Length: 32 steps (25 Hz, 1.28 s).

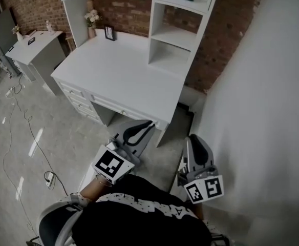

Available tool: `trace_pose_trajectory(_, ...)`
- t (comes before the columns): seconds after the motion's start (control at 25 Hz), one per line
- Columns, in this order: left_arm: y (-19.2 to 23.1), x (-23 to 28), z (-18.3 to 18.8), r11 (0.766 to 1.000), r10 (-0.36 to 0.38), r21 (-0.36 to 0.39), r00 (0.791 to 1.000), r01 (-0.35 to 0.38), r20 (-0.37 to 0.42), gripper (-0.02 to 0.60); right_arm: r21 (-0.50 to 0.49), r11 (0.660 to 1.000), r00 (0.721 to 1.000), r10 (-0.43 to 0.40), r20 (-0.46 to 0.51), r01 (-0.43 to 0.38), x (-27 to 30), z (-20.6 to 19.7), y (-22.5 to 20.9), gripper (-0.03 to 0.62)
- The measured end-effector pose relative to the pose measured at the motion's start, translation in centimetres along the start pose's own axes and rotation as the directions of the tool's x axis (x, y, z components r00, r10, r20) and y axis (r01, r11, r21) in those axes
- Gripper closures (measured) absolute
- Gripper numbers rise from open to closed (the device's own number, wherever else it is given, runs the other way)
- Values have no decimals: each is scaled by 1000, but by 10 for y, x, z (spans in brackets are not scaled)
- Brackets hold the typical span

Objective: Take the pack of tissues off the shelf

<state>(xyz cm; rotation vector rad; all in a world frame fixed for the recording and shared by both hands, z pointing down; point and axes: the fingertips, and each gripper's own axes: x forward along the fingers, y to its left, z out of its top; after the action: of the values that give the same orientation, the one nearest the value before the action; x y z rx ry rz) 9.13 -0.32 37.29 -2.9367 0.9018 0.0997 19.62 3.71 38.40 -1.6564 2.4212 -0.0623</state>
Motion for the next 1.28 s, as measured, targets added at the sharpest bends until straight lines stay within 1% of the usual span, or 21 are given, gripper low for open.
trace_pose_trajectory(0.12,15,13,-1,1000,-18,-25,1000,18,13,532,-9,1000,1000,-24,-4,24,13,-1,-10,540)
trace_pose_trajectory(0.32,38,34,-6,999,-43,24,999,43,14,532,-29,998,999,-47,-2,47,39,0,-20,539)
trace_pose_trajectory(0.44,54,45,-4,998,-61,-31,998,62,30,531,-21,998,998,-53,-17,53,56,-3,-23,536)
trace_pose_trajectory(0.52,67,51,-2,996,-74,-49,996,76,42,531,-1,999,998,-52,-20,52,68,-4,-25,533)
trace_pose_trajectory(0.72,99,65,-3,994,-88,-63,995,92,52,525,-36,997,997,-69,-28,68,101,0,-29,526)
trace_pose_trajectory(0.88,122,75,-4,993,-98,-57,994,101,53,523,-57,996,996,-75,-39,72,128,2,-31,525)
trace_pose_trajectory(1.28,176,96,-3,991,-118,-62,992,120,35,511,-78,991,992,-113,-53,108,182,4,-36,517)
